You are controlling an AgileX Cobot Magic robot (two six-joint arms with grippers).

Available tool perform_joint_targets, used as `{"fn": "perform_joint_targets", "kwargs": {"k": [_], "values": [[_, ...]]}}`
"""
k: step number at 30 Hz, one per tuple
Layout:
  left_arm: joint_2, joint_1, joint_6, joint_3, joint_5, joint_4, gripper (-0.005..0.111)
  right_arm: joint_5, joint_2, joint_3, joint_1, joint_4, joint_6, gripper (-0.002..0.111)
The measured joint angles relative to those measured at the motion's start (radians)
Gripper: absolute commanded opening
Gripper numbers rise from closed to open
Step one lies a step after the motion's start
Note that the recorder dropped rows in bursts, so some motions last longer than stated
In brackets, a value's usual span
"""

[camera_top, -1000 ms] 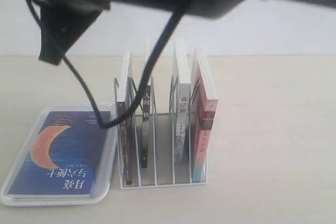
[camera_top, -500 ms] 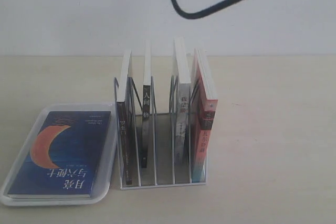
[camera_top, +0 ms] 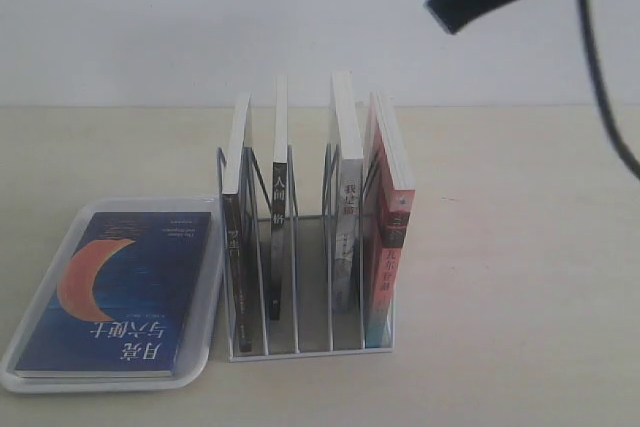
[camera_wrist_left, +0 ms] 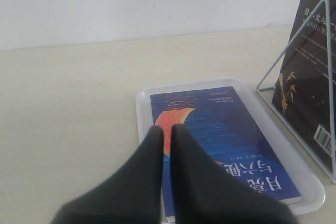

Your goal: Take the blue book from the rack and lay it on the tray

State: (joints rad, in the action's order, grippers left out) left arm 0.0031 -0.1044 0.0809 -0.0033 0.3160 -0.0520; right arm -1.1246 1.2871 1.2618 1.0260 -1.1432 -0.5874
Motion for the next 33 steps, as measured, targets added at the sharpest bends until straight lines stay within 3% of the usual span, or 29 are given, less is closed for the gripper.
{"fn": "perform_joint_targets", "kwargs": {"k": [3, 7, 13, 16, 24, 30, 33], "values": [[0.000, 0.000, 0.000, 0.000, 0.000, 0.000, 0.005, 0.070, -0.087, -0.128, -0.032, -0.018, -0.090, 0.000], [0.000, 0.000, 0.000, 0.000, 0.000, 0.000, 0.005, 0.233, -0.182, -0.267, -0.159, -0.022, -0.206, 0.000], [0.000, 0.000, 0.000, 0.000, 0.000, 0.000, 0.005, 0.476, -0.217, -0.321, -0.385, 0.065, -0.252, 0.000], [0.000, 0.000, 0.000, 0.000, 0.000, 0.000, 0.005, 0.545, -0.217, -0.322, -0.448, 0.144, -0.238, 0.000], [0.000, 0.000, 0.000, 0.000, 0.000, 0.000, 0.005, 0.652, -0.217, -0.324, -0.479, 0.374, 0.030, 0.000], [0.000, 0.000, 0.000, 0.000, 0.000, 0.000, 0.005, 0.659, -0.217, -0.324, -0.487, 0.462, 0.090, 0.000], [0.000, 0.000, 0.000, 0.000, 0.000, 0.000, 0.005, 0.675, -0.217, -0.324, -0.582, 0.546, 0.091, 0.000]]}}
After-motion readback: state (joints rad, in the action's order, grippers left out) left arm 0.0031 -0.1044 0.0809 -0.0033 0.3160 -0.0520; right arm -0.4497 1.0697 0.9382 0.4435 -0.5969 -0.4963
